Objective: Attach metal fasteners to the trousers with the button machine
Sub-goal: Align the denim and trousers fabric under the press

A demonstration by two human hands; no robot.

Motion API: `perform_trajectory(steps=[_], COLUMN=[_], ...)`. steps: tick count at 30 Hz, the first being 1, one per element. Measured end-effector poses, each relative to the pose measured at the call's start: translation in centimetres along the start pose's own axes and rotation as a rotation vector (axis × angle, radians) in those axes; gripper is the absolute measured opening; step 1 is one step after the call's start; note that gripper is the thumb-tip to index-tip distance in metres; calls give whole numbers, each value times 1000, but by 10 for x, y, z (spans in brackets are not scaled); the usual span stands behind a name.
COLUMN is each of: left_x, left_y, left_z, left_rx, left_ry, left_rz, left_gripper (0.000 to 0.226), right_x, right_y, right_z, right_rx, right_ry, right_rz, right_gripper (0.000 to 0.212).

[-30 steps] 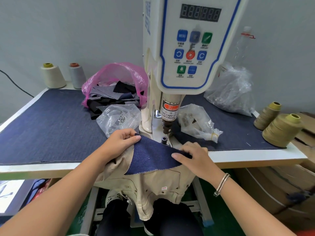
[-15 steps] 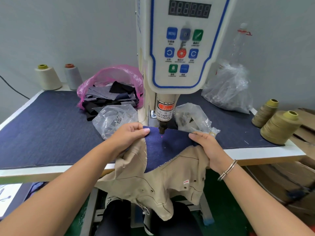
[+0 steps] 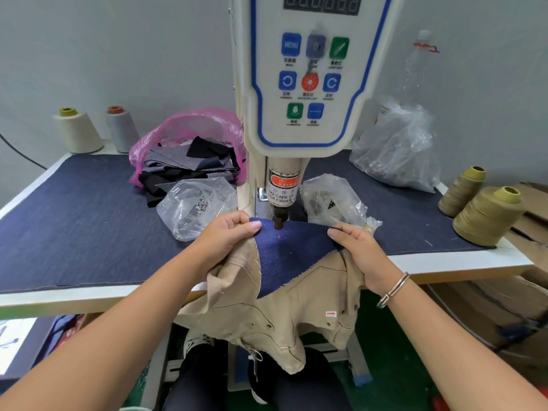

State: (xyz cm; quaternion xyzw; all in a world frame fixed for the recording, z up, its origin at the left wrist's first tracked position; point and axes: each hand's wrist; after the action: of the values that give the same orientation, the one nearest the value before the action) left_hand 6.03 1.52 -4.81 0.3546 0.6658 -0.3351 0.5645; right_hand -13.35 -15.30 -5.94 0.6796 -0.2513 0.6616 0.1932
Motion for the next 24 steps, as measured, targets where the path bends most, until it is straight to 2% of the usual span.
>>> perform_trajectory(steps=[13,24], left_x=[1,3], left_y=[1,1], left_z=[0,0], left_rx=[-9,-16], left_ry=[-23,-38], left_rz=[39,54], left_gripper=[27,26], right_x=[-1,4], right_y=[1,-3], right_z=[1,-2], right_rx=[-7,-11], right_ry=[4,12], right_rz=[2,-39], right_gripper=[18,24])
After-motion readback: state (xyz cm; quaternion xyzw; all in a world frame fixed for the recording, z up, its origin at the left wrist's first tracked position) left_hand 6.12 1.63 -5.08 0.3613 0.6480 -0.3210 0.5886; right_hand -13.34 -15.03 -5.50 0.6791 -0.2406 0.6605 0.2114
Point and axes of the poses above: each hand's wrist, its own z-axis towards the middle knuckle, its own y-axis out of the back of the hand, x = y × z, and after that the axes turned 3 degrees about y, right-handed
